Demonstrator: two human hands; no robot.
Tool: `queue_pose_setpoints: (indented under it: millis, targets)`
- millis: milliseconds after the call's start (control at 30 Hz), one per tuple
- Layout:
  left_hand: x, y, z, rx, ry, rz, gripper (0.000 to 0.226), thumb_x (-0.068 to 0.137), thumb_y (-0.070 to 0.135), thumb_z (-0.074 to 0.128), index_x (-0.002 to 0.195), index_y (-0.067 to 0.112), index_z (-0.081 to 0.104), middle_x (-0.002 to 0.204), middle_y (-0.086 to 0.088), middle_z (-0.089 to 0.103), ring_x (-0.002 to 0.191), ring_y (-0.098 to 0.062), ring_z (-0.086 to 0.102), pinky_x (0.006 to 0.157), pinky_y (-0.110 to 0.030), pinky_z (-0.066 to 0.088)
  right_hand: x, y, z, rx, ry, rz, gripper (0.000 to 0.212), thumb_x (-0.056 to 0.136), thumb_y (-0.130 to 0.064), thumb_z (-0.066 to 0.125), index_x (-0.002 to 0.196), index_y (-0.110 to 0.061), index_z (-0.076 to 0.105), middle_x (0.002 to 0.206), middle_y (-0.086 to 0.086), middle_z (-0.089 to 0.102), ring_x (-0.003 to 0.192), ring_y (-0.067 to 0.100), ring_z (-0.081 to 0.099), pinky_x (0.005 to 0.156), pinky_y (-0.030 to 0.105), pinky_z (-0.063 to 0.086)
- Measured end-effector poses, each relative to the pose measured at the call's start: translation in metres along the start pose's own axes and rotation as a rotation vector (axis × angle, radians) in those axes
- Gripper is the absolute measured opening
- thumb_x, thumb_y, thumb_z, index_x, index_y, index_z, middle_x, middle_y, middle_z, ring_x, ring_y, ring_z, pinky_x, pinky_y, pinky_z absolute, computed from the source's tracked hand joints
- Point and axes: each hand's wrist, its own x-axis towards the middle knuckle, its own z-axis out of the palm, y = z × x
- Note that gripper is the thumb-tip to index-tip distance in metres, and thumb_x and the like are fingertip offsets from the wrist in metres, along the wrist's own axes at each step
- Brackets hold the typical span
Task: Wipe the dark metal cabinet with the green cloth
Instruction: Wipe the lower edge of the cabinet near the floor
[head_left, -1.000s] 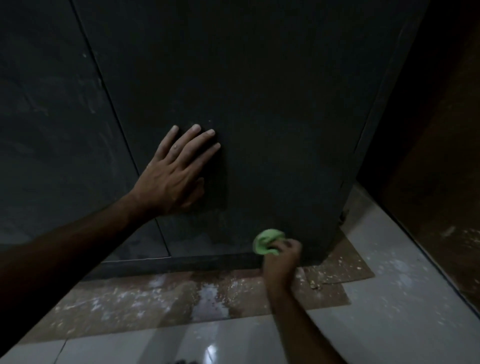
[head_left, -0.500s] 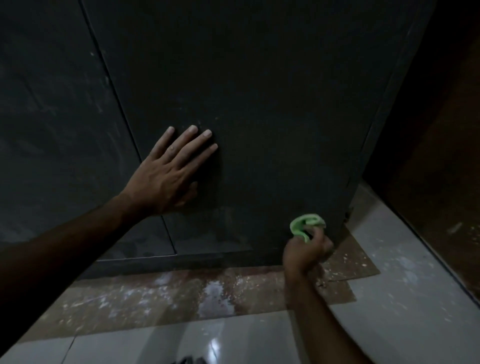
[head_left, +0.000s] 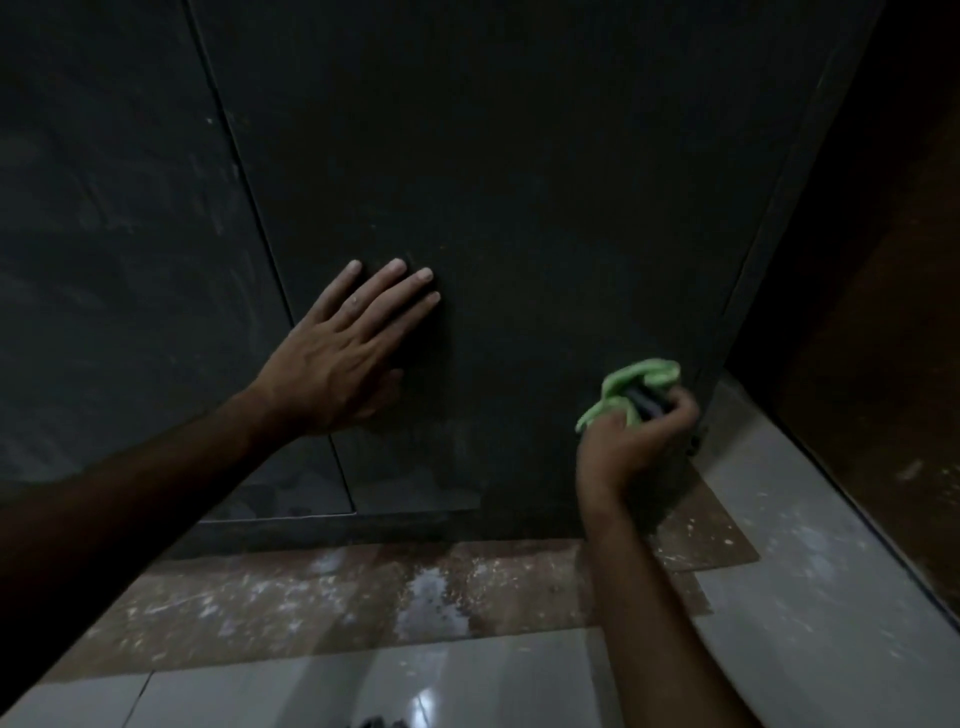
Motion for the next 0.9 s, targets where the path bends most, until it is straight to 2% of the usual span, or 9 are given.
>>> queue_pose_setpoints:
  millis: [100,233,300,433,500,633,733,833,900]
  targets:
    - [0.000,0.002,0.003,-0.007,0.013,-0.013,0.082,0.092,0.042,0.051,0.159,0.009,0.017,0.167,-0.013,0.010,0.155,-0.031,0.008,0.123,-0.056,0.013,0.001,-0.037,0.027,0.008,-0.020,-0.246,0.059,0.076,0.013,0.055,0.133,-0.001,0.051,0.131,0.019,0.048,0.113,0.000,0.044,0.096,0.001,0.033]
    - [0.001,0.004,0.007,-0.032,0.062,-0.028,0.078,0.093,0.038,0.052,0.158,0.008,0.021,0.166,-0.014,0.015,0.154,-0.032,0.012,0.123,-0.057,0.014,-0.054,-0.002,0.017,-0.262,-0.548,-0.643,0.056,0.071,0.016,0.060,0.122,-0.009,0.067,0.124,0.021,0.054,0.113,0.034,0.057,0.093,0.037,0.053]
    - [0.001,0.004,0.007,-0.037,0.080,-0.023,0.076,0.094,0.037,0.051,0.158,0.007,0.022,0.165,-0.015,0.017,0.154,-0.032,0.014,0.122,-0.057,0.016,-0.048,0.028,-0.004,-0.335,-0.654,-0.542,0.056,0.070,0.018,0.060,0.118,-0.009,0.067,0.128,0.016,0.051,0.113,0.030,0.057,0.091,0.043,0.055]
    - [-0.004,0.000,0.002,-0.069,0.130,-0.080,0.072,0.096,0.035,0.049,0.156,0.004,0.025,0.164,-0.017,0.019,0.153,-0.033,0.014,0.123,-0.055,0.015,0.000,0.011,0.007,0.050,-0.087,-0.129,0.056,0.067,0.023,0.052,0.119,0.005,0.056,0.127,0.027,0.046,0.097,-0.016,0.048,0.087,0.007,0.044]
    - [-0.012,-0.004,0.001,-0.077,0.142,-0.109,0.069,0.098,0.035,0.046,0.156,0.004,0.026,0.164,-0.018,0.020,0.153,-0.034,0.014,0.123,-0.055,0.014,0.006,-0.012,0.026,0.113,-0.009,-0.173,0.062,0.070,0.015,0.055,0.130,-0.003,0.051,0.135,0.021,0.041,0.110,-0.011,0.050,0.093,0.009,0.044]
    - [-0.025,-0.017,0.001,-0.091,0.116,-0.113,0.066,0.099,0.030,0.044,0.156,0.003,0.024,0.164,-0.017,0.019,0.153,-0.033,0.014,0.123,-0.055,0.015,-0.056,0.004,0.031,-0.285,-0.438,-0.676,0.061,0.074,-0.025,0.068,0.134,-0.018,0.056,0.138,0.016,0.041,0.122,0.035,0.041,0.101,0.040,0.041]
    - [-0.028,-0.021,0.001,-0.079,0.098,-0.099,0.066,0.099,0.027,0.048,0.156,0.003,0.024,0.165,-0.016,0.018,0.154,-0.033,0.014,0.122,-0.056,0.018,-0.077,0.062,-0.002,-0.596,-0.800,-1.040,0.067,0.056,-0.011,0.088,0.118,-0.028,0.072,0.127,0.015,0.059,0.109,0.042,0.059,0.080,0.051,0.059]
    - [-0.028,-0.022,0.000,-0.080,0.082,-0.088,0.069,0.099,0.029,0.048,0.157,0.005,0.022,0.165,-0.015,0.016,0.154,-0.031,0.012,0.123,-0.055,0.017,-0.058,0.080,-0.034,-0.753,-0.904,-0.814,0.055,0.060,0.003,0.084,0.108,-0.024,0.075,0.127,0.013,0.060,0.111,0.037,0.059,0.081,0.049,0.059]
    - [-0.029,-0.024,0.000,-0.073,0.069,-0.081,0.070,0.098,0.030,0.049,0.158,0.006,0.021,0.166,-0.015,0.016,0.154,-0.030,0.012,0.123,-0.054,0.017,-0.051,0.068,-0.027,-0.617,-0.686,-0.541,0.047,0.070,0.010,0.070,0.109,-0.016,0.073,0.131,0.013,0.051,0.118,0.034,0.050,0.089,0.049,0.055]
